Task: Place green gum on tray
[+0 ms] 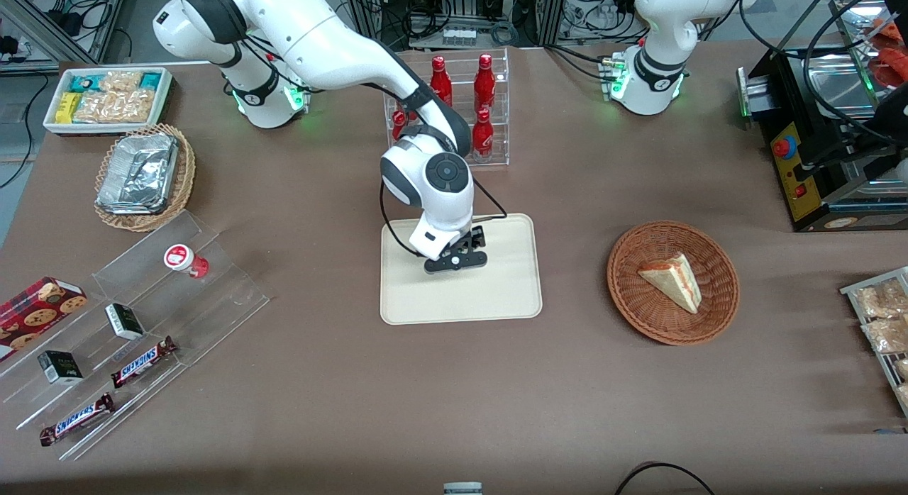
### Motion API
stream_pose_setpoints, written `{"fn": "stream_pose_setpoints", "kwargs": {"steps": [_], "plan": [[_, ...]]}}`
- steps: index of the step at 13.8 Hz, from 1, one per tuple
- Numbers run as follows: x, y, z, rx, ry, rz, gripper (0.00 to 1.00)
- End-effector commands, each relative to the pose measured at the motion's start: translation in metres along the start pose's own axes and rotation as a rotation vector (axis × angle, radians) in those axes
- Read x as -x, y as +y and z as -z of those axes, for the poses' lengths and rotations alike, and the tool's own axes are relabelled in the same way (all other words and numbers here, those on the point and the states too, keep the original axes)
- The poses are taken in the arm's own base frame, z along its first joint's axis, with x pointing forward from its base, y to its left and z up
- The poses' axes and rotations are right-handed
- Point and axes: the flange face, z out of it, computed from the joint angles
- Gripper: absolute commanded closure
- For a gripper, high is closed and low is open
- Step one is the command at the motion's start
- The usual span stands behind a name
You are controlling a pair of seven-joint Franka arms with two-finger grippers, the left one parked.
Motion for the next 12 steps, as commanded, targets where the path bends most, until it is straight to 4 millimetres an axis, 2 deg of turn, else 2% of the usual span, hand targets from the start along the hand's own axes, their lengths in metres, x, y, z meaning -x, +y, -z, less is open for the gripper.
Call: {"fn": "stream_pose_setpoints", "kwargs": {"steps": [1,8,12], "plan": [[-0.002,0.013,0.040,0.025,-0.019,0.046,0.00],[-0.011,0.092,0.129,0.071,-0.136,0.132,0.00],[-0.028,0.160,0.170,0.052,-0.174,0.144,0.00]]}}
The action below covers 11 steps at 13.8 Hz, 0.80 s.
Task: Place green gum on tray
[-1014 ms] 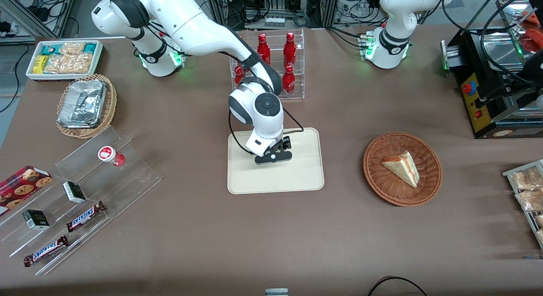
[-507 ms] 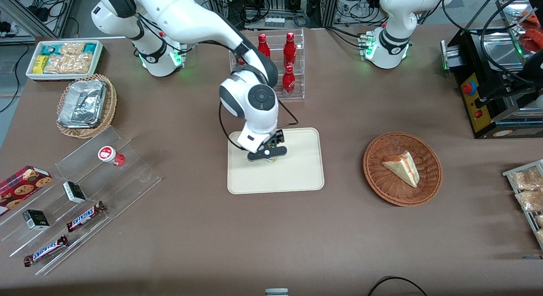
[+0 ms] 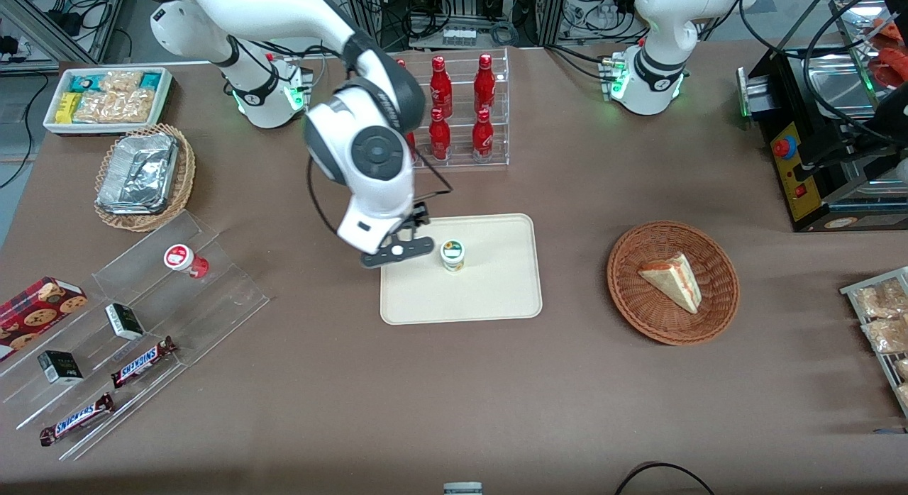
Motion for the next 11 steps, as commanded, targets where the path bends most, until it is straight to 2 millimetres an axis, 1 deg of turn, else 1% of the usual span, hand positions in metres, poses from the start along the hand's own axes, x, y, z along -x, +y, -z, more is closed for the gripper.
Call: {"fn": "stream_pose_setpoints", "kwargs": {"steps": [1,2,3,4,5,6,9,11], "plan": [[0.005,0.051,0.023,-0.014,-0.027,0.015,0.00],[0.002,0.076,0.030,-0.023,-0.029,-0.002,0.00],[0.004,0.094,0.036,-0.030,-0.028,-0.025,0.00],[0.009,0.117,0.041,-0.039,-0.022,-0.057,0.00],[0.012,0.147,0.045,-0.050,-0.021,-0.095,0.00],[0.013,0.172,0.049,-0.059,-0.018,-0.115,0.00],[0.022,0.254,0.050,-0.080,-0.014,-0.111,0.00],[0.033,0.295,0.055,-0.091,0.002,-0.140,0.00]]}}
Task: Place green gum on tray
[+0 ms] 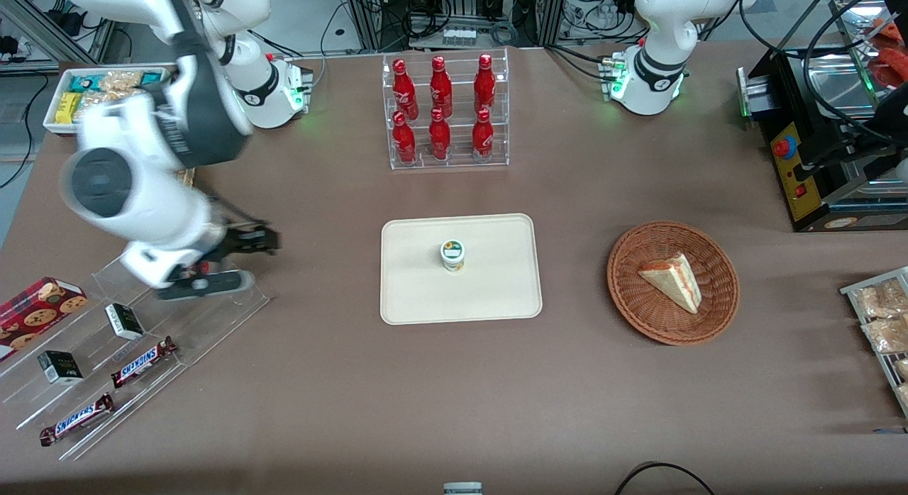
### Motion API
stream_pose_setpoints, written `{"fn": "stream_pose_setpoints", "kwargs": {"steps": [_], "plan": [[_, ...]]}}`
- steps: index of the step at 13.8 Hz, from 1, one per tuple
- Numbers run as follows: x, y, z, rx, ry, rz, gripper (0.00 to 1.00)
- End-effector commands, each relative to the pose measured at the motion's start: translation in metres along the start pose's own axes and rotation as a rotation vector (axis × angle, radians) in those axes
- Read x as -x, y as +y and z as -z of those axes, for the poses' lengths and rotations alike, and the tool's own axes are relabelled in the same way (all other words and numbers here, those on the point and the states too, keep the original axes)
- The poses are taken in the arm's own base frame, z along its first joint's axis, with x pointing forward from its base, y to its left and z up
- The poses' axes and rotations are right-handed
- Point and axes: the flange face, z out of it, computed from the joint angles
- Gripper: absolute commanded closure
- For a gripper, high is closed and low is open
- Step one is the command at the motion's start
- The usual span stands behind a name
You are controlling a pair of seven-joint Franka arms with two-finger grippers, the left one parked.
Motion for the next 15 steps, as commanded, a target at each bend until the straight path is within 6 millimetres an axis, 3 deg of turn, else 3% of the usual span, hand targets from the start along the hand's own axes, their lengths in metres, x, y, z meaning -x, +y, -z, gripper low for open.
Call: {"fn": "stream_pose_setpoints", "kwargs": {"steps": [1,7,10,15], "plan": [[0.021,0.043,0.013,-0.021,0.018,-0.036,0.00],[0.052,0.098,0.045,-0.036,0.064,-0.103,0.00],[0.072,0.112,0.065,-0.039,0.064,-0.120,0.00],[0.097,0.115,0.082,-0.063,0.008,-0.226,0.00]]}}
